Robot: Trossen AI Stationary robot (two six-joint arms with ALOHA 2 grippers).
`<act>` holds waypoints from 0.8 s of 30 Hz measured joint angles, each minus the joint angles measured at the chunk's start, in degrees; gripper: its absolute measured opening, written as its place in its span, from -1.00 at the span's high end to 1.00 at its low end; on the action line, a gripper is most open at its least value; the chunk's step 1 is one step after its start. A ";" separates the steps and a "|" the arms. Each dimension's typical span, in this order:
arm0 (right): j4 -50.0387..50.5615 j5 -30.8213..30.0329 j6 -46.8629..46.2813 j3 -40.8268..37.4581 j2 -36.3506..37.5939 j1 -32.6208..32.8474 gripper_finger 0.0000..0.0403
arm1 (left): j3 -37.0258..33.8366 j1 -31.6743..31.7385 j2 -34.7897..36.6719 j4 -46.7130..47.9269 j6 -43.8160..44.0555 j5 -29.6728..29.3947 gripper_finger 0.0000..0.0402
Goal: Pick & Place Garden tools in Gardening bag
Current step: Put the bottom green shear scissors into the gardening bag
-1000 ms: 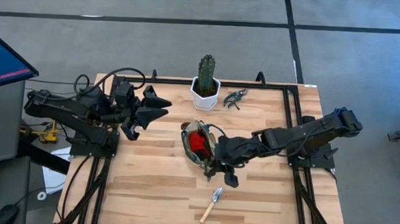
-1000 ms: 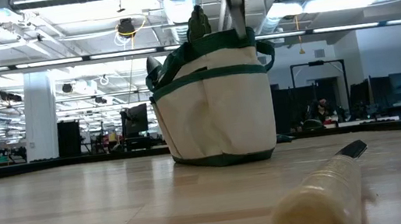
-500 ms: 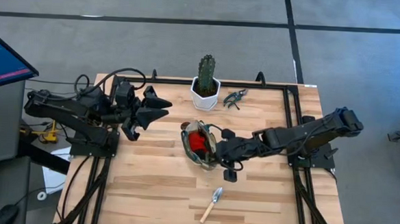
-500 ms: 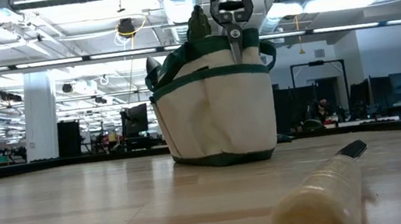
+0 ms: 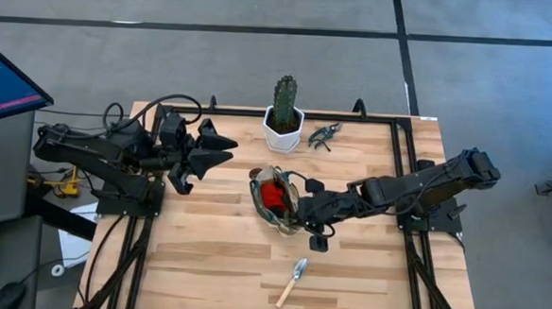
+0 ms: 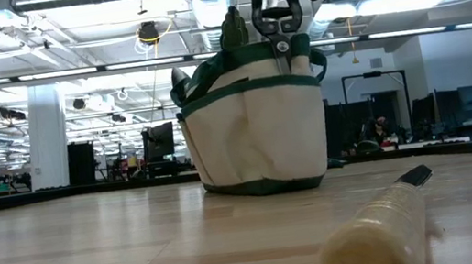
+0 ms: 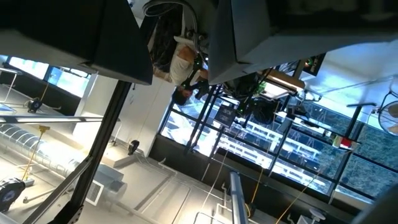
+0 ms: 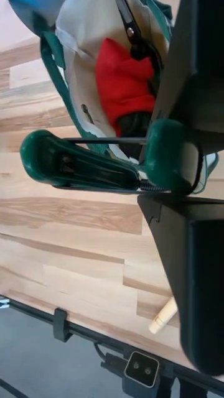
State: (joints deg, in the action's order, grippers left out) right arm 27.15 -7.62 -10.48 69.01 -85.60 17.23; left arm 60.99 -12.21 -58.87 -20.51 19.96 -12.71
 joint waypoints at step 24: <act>-3.28 -1.21 -2.03 -0.03 -8.46 2.23 0.72 | -0.04 0.00 -0.07 1.73 -0.01 -0.15 0.28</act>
State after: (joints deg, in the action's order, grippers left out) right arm 23.87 -8.82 -12.51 68.99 -94.05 19.47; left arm 60.95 -12.21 -58.94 -18.78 19.94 -12.86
